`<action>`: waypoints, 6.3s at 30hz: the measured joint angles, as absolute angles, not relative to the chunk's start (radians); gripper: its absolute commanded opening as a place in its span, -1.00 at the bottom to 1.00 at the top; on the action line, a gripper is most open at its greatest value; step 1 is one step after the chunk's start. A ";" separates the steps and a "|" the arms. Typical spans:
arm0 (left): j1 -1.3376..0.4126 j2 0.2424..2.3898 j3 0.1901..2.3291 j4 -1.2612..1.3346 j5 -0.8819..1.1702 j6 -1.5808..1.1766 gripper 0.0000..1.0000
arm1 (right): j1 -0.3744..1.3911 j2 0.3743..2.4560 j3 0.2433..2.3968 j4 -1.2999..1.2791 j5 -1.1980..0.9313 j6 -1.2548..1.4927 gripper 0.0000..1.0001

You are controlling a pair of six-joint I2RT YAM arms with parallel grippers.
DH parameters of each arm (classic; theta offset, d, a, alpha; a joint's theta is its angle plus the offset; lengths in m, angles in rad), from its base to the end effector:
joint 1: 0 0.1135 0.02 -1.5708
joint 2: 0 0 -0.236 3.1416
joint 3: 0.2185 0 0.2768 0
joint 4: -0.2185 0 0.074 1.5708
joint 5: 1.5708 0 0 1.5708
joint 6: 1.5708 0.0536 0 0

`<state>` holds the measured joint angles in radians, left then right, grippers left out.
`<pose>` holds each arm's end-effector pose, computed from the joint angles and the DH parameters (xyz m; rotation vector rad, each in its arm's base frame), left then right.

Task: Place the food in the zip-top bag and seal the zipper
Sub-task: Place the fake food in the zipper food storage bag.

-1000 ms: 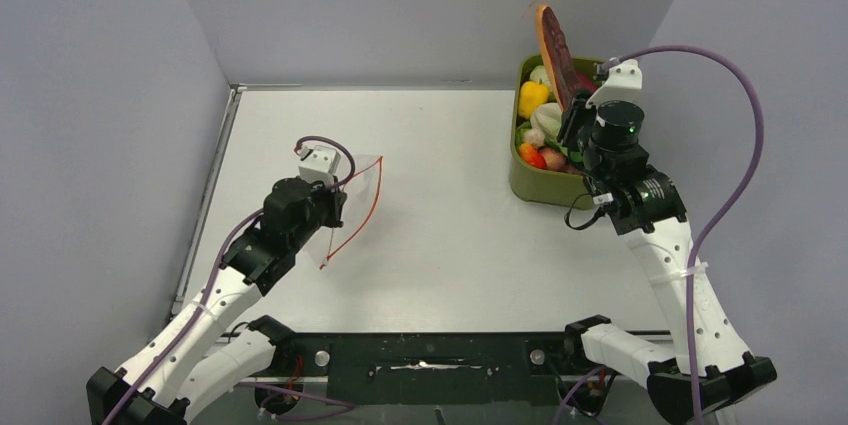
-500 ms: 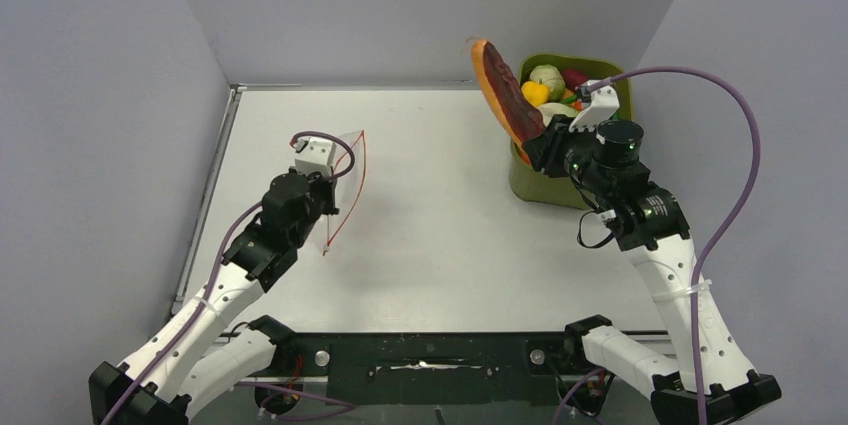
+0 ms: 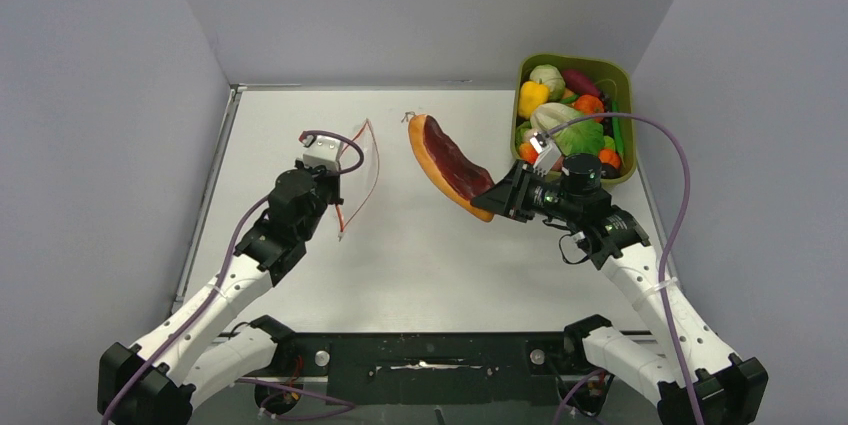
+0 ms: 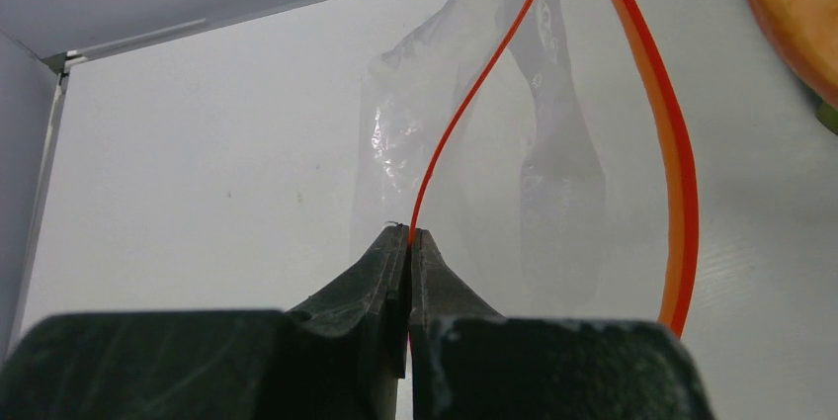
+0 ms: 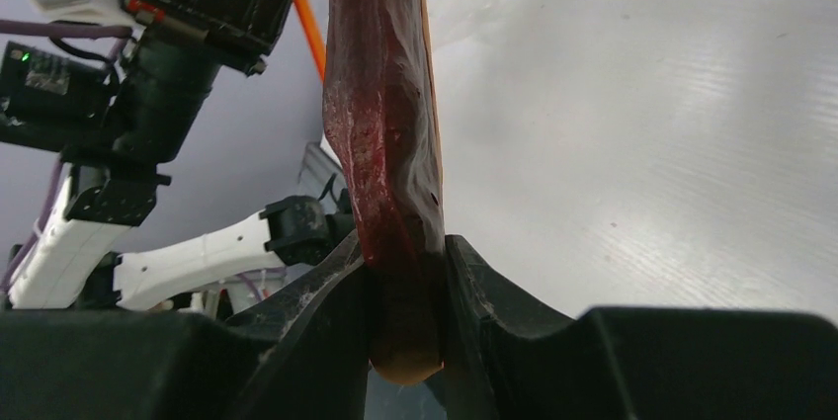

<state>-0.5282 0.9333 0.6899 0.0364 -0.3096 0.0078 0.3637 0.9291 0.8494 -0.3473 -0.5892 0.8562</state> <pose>0.2489 -0.1263 0.2706 0.2503 1.7511 -0.1019 0.2331 0.1206 0.2918 0.1170 2.1899 1.3289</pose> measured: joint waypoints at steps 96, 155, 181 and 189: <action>-0.529 0.977 0.561 0.243 0.315 -0.434 -1.00 | 0.666 1.310 0.780 0.030 -0.390 1.162 -0.95; -0.529 0.910 0.476 0.385 0.168 -0.897 -1.00 | 0.795 1.551 0.851 0.211 -0.107 1.167 0.05; -0.529 0.901 0.494 0.270 0.137 -0.804 -1.00 | 0.676 1.291 0.794 -0.143 -0.196 0.920 -0.06; -0.529 0.896 0.494 0.264 0.134 -0.804 -1.00 | 0.676 1.362 0.715 -0.035 -0.294 0.930 -0.28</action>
<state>-0.5289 0.8955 0.4942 0.2642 0.1341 -0.8036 0.6758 1.3621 0.7155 -0.0349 -0.2943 0.9302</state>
